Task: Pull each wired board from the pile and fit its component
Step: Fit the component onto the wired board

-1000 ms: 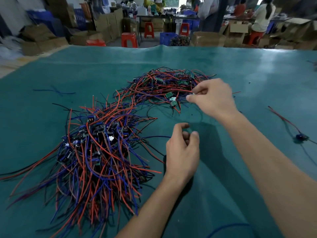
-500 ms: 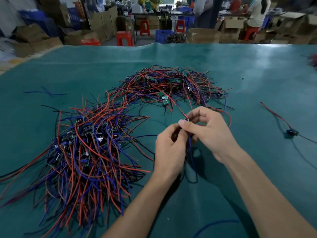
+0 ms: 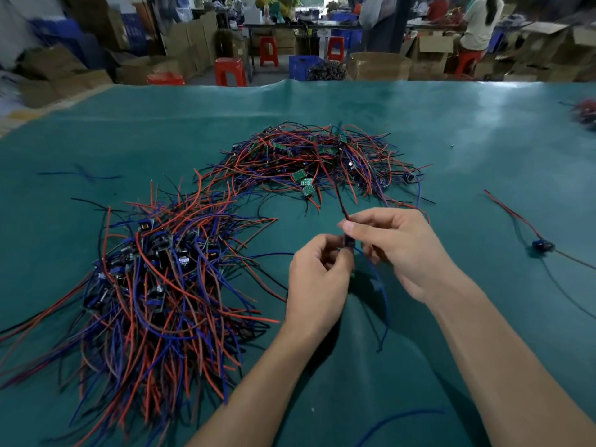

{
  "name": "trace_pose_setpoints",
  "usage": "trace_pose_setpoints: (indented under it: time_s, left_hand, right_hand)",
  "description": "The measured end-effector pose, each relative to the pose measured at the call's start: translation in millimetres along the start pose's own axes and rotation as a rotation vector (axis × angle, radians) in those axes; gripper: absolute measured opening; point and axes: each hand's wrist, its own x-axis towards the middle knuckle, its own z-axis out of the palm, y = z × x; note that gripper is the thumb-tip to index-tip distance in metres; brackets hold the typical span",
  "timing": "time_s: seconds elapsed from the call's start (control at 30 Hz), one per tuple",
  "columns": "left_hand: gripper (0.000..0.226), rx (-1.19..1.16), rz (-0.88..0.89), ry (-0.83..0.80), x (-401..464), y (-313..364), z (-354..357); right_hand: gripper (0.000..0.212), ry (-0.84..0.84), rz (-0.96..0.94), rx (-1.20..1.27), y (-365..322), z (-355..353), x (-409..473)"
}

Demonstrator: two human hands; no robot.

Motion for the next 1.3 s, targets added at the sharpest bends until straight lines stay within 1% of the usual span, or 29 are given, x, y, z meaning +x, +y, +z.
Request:
trace_pose_setpoints:
  time_s: [0.03,0.1,0.17,0.33,0.4,0.5,0.53,0.57,0.6,0.63,0.67,0.7,0.73,0.77,0.8,0.83,0.87,0.93,1.0,1.03,1.1,1.17,1.23,1.3]
  left_hand:
    - [0.013,0.019,-0.01,-0.024,0,0,0]
    - [0.014,0.077,-0.017,-0.081,1,-1,0]
    - [0.014,0.137,-0.011,-0.141,0,0,1]
    - [0.017,0.156,-0.005,-0.195,-2,3,1]
    - [0.017,0.185,0.015,-0.211,-4,5,1]
    - [0.017,0.208,0.034,-0.172,-5,3,2]
    - [0.017,0.204,0.034,-0.134,-5,3,2]
    - [0.016,0.194,0.032,-0.083,-4,3,2]
    - [0.016,0.18,0.028,-0.028,-2,2,1]
    - [0.017,0.162,0.019,0.018,-1,1,0]
    - [0.017,0.141,0.009,0.049,-1,1,0]
    - [0.018,0.12,-0.001,0.063,-1,1,-1]
    - [0.019,0.104,-0.006,0.06,-1,1,-1]
    - [0.019,0.091,-0.007,0.047,-2,1,-1]
    - [0.019,0.072,-0.011,0.033,-2,2,-1]
    - [0.019,0.035,-0.023,0.022,-3,4,-1]
    - [0.019,-0.02,-0.041,0.013,-3,6,-1]
    - [0.018,-0.141,-0.078,-0.014,-3,9,-1]
    - [0.014,-0.177,-0.087,-0.036,-4,11,-2]
    - [0.013,-0.16,-0.085,-0.042,-4,10,-2]
    - [0.014,-0.143,-0.09,-0.046,-5,10,-2]
    - [0.021,-0.203,-0.11,-0.032,-5,12,-1]
    - [0.024,-0.284,-0.132,-0.01,-4,13,-1]
    - [0.023,-0.312,-0.138,-0.007,-5,14,0]
  right_hand:
    - [0.007,0.005,0.0,0.01,-1,-3,1]
    - [0.013,0.044,-0.03,-0.063,-2,-10,2]
    - [0.017,0.124,-0.063,-0.121,-2,-17,4]
    - [0.019,0.411,-0.157,-0.048,-3,-39,12]
    - [0.02,0.546,-0.189,0.044,-5,-53,13]
    - [0.018,0.784,-0.143,0.26,-1,-69,16]
    - [0.021,0.833,-0.096,0.293,3,-70,17]
    - [0.026,0.836,-0.025,0.28,5,-67,18]
    - [0.033,0.783,0.062,0.231,8,-61,18]
    - [0.039,0.67,0.145,0.159,9,-52,18]
    - [0.042,0.51,0.201,0.074,10,-42,16]
    - [0.043,0.333,0.218,-0.001,9,-30,13]
    - [0.041,0.169,0.194,-0.047,8,-18,9]
    - [0.037,0.045,0.141,-0.047,8,-8,5]
    - [0.029,-0.029,0.076,-0.012,7,1,3]
    - [0.021,-0.056,0.016,0.022,8,7,1]
    - [0.017,-0.044,-0.028,0.036,8,11,-1]
    - [0.014,0.007,-0.036,0.084,8,14,-2]
    - [0.018,0.008,0.011,0.185,9,14,-2]
    - [0.019,0.012,0.019,0.189,9,15,-2]
    - [0.013,0.048,-0.039,0.086,9,15,-2]
    - [0.012,0.06,-0.094,0.055,10,17,-1]
    - [0.018,0.054,-0.058,0.132,9,20,-2]
    - [0.02,0.057,-0.009,0.202,9,22,-4]
